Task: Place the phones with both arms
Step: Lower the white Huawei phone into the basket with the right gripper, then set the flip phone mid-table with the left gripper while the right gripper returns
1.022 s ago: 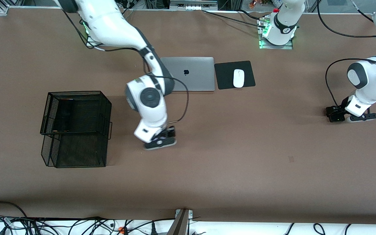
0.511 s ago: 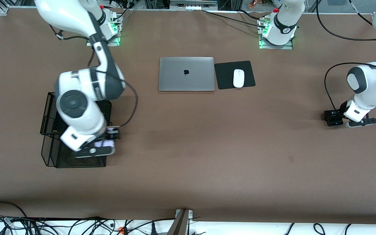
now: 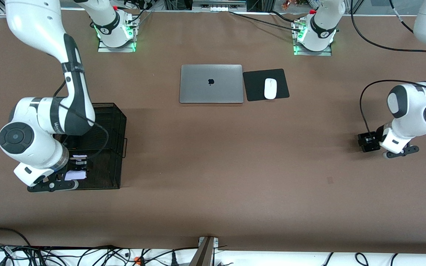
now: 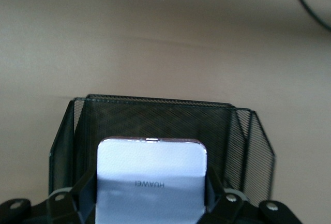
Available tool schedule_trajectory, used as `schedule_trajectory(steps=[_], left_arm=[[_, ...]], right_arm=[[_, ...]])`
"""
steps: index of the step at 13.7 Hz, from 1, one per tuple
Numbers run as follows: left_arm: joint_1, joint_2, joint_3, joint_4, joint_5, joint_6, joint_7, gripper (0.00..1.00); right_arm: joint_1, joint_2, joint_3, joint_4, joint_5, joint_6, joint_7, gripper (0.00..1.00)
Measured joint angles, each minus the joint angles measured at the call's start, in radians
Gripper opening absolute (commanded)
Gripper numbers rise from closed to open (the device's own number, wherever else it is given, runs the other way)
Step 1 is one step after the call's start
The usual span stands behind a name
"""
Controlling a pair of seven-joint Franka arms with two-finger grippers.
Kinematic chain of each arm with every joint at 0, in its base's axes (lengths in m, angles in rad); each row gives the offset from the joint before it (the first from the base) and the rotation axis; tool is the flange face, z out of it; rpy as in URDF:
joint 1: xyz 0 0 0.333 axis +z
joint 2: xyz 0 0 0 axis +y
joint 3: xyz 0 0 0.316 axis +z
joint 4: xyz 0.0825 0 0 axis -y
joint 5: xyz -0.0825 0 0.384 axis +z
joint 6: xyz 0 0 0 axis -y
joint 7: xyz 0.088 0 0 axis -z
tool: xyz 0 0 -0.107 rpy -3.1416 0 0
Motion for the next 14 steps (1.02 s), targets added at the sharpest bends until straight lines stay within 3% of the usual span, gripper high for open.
schedule_trajectory(steps=[3,8,11,12,14], left_arm=[[-0.135,0.022,-0.006,0.057,0.0,-0.06,-0.105,0.0],[-0.385,0.148,-0.008,0.179,-0.001,-0.082,-0.333,0.0],[-0.505,0.211,-0.008,0.267,-0.003,-0.099,-0.47,0.0],[-0.537,0.223,-0.008,0.295,-0.017,-0.109,-0.503,0.0],[-0.606,0.242,-0.009,0.353,-0.069,-0.129,-0.544,0.0]], right_arm=[[-0.024,0.05,0.0,-0.001,0.076,0.071,0.0,0.0],[-0.062,0.093,0.0,-0.007,0.166,0.088,-0.004,0.0],[-0.066,0.1,0.0,-0.034,0.18,0.088,-0.004,0.0],[-0.068,0.104,0.0,-0.04,0.181,0.088,-0.004,0.05],[-0.069,0.108,0.0,-0.049,0.181,0.087,-0.004,0.29]])
